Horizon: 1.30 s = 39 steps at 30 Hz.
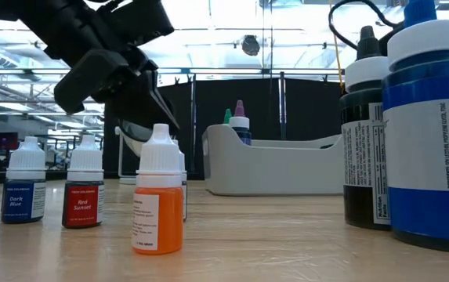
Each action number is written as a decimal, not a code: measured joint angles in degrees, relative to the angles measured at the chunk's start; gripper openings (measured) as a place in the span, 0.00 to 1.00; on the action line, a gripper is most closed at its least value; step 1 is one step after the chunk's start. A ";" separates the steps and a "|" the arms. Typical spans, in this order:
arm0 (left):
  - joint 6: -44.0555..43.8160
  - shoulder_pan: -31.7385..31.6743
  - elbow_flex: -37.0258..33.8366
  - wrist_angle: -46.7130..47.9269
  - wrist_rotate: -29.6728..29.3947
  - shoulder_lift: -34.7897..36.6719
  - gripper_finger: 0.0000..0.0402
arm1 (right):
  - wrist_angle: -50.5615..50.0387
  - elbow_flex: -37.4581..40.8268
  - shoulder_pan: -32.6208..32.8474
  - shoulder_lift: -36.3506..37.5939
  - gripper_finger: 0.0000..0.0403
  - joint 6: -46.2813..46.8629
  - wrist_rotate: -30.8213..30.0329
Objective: Pick & Place food coloring
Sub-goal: Adjust the white bin
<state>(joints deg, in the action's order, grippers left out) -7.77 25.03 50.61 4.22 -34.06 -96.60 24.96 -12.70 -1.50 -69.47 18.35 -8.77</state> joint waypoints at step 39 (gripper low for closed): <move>-1.36 -0.58 -0.02 -0.62 2.65 -0.02 0.07 | 1.72 0.23 2.83 -0.22 0.40 8.58 -17.20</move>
<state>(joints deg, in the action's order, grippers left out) -9.13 24.45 50.59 3.59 -31.42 -96.62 26.68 -12.47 1.33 -69.69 26.93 -25.97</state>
